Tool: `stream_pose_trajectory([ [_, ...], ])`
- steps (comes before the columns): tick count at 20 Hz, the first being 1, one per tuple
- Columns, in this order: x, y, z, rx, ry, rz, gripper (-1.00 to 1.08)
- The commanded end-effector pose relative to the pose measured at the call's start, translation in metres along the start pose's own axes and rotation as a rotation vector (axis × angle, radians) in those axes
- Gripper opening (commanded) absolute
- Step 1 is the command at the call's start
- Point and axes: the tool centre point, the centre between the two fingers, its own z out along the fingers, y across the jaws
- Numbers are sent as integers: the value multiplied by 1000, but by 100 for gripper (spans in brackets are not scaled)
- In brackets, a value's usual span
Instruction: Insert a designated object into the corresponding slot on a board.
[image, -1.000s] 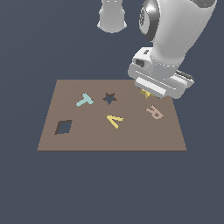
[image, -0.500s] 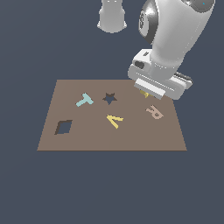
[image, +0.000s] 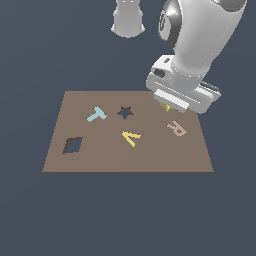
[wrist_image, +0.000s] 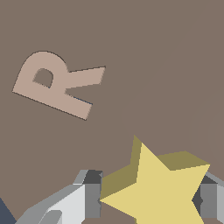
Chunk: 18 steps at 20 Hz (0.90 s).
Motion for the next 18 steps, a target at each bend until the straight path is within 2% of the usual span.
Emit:
stream_pose_trajectory([
  [1, 0, 1, 0, -1, 0, -1, -100],
  [9, 13, 18, -1, 0, 0, -31, -100],
  [18, 49, 62, -3, 0, 1, -112, -100],
])
